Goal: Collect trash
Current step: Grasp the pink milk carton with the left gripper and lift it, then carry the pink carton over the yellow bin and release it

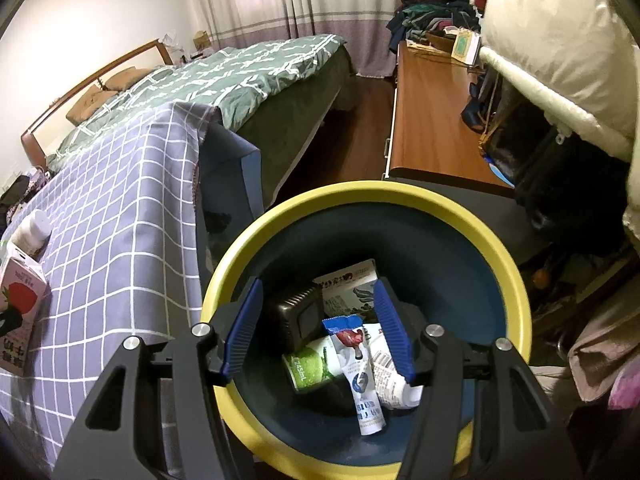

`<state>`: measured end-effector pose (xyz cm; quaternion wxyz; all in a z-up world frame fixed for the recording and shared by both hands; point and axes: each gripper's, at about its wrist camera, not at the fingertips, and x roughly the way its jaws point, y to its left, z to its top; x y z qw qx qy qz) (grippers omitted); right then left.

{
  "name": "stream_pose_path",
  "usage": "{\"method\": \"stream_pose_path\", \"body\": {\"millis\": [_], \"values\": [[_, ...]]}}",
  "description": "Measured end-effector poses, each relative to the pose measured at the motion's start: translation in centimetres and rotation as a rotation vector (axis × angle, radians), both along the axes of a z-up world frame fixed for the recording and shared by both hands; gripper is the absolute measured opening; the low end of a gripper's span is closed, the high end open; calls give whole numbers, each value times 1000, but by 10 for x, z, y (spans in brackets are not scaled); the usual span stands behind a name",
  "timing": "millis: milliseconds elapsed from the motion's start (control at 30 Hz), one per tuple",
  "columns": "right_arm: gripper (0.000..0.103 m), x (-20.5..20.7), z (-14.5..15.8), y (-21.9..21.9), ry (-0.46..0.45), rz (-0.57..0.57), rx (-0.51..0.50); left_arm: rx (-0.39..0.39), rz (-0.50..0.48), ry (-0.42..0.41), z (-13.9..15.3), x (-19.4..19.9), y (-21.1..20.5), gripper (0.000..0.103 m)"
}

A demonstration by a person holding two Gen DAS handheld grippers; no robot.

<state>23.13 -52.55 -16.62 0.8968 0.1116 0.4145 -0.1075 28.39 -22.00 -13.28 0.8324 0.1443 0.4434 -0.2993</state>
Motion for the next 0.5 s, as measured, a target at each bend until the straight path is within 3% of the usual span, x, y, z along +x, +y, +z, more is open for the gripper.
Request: {"method": "stream_pose_path", "body": {"millis": [233,333,500], "values": [[56,-37,28,-3,-86,-21,-25,-11,-61,-30,17,-6,-35,39],[61,-53,39,-6,-114,-33,-49,-21,-94,-33,23,-7,-58,39],[62,-85,56,-20,-157,-69,-83,-46,-173,-29,31,-10,-110,39]]}}
